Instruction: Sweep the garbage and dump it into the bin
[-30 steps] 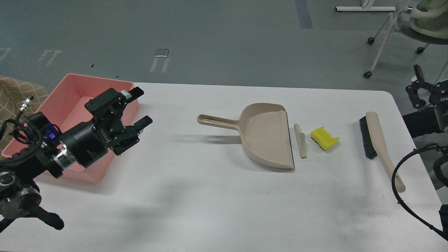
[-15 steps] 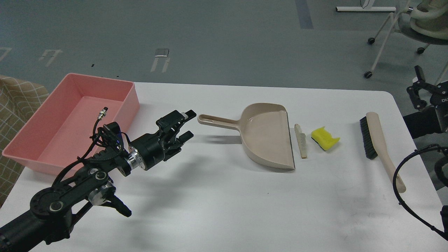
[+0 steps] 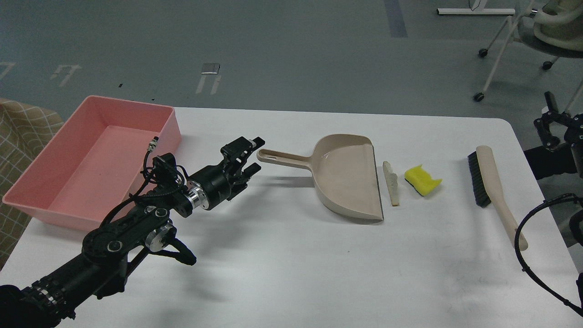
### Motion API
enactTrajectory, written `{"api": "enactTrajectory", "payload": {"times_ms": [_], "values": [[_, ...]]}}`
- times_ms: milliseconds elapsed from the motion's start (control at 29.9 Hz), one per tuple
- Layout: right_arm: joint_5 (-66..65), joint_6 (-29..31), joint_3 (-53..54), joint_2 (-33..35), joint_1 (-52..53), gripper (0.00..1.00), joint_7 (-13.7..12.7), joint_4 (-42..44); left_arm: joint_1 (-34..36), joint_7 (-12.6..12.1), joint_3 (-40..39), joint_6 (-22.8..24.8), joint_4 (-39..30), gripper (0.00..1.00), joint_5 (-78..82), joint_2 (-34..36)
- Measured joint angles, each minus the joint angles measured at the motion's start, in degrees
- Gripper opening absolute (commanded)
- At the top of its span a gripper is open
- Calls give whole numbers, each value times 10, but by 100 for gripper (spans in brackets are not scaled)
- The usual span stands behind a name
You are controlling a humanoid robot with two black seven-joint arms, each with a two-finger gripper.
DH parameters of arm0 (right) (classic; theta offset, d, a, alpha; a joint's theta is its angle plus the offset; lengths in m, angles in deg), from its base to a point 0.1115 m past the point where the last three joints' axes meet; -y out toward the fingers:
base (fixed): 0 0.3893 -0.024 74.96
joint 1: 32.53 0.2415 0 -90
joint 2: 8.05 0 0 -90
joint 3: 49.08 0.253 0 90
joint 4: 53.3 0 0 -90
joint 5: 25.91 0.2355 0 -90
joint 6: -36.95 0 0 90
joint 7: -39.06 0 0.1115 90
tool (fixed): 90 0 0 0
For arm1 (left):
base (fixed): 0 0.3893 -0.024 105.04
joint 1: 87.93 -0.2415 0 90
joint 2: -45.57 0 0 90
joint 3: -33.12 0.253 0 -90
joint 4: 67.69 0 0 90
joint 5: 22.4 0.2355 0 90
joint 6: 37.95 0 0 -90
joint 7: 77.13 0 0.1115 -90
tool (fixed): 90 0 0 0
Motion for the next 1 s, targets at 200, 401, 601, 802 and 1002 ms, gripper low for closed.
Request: {"api": "enactTrajectory", "payload": {"times_ms": [200, 401, 601, 802, 1002], "values": [[0, 0, 0, 0, -1, 100, 0, 0, 18, 13, 11, -3, 23, 62, -1, -17], [0, 0, 1, 0, -7, 100, 0, 0, 28, 15, 12, -3, 34, 62, -1, -20], [0, 0, 1, 0, -10, 100, 0, 0, 37, 21, 14, -2, 48, 64, 0, -32], [0, 0, 1, 0, -11, 100, 0, 0, 42, 21, 15, 0, 65, 70, 1, -43], [0, 0, 1, -1, -11, 100, 0, 0, 57, 24, 14, 3, 102, 70, -6, -54]]}}
